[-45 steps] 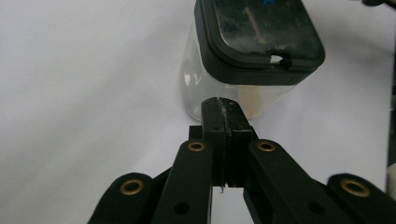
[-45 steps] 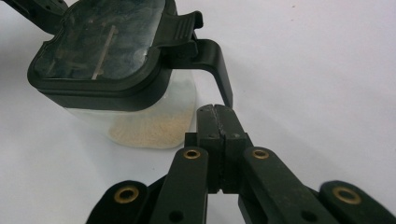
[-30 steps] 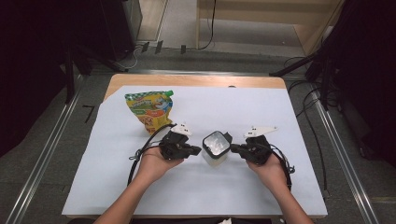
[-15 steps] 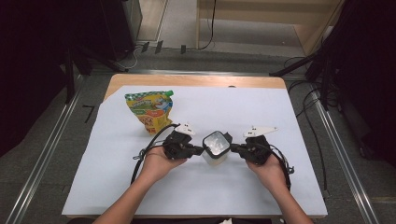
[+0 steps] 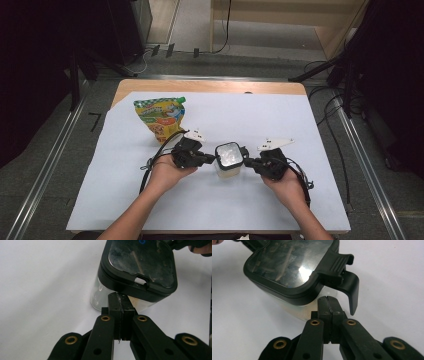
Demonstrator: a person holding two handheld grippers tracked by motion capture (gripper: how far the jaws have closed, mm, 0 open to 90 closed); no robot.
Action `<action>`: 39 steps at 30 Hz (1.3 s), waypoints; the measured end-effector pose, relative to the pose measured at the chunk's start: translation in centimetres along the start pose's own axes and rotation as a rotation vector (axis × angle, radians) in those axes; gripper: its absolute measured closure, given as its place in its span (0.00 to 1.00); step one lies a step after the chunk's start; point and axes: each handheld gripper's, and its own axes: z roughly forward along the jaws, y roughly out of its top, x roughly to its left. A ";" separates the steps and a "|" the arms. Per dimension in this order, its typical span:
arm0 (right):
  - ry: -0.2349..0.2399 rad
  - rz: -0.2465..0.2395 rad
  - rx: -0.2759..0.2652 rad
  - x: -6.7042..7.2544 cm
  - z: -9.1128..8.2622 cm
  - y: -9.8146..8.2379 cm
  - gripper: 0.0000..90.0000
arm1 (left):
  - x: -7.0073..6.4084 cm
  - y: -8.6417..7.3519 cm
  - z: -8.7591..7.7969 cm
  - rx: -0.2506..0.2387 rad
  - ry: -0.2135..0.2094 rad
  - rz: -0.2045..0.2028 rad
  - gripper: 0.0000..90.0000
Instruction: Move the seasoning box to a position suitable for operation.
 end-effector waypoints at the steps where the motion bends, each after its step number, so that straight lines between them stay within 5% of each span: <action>1: 0.000 0.000 0.000 0.2 0.0 0.0 1.00 | 0.1 0.0 0.0 0.000 0.002 -0.001 1.00; 13: 0.029 0.009 0.000 1.1 0.0 -0.4 1.00 | 0.9 0.1 -0.1 -0.005 -0.012 -0.036 1.00; 27: 0.036 0.004 0.005 1.3 0.1 -0.5 1.00 | 1.6 0.2 0.0 -0.006 -0.019 -0.009 0.99; 34: 0.045 0.001 -0.017 0.8 -1.4 -0.4 1.00 | 2.2 -0.2 -1.1 0.006 -0.013 0.056 0.71; 39: 0.030 0.024 -0.042 0.0 -2.6 -0.5 1.00 | 2.5 -0.3 -1.8 -0.027 -0.078 0.054 0.58</action>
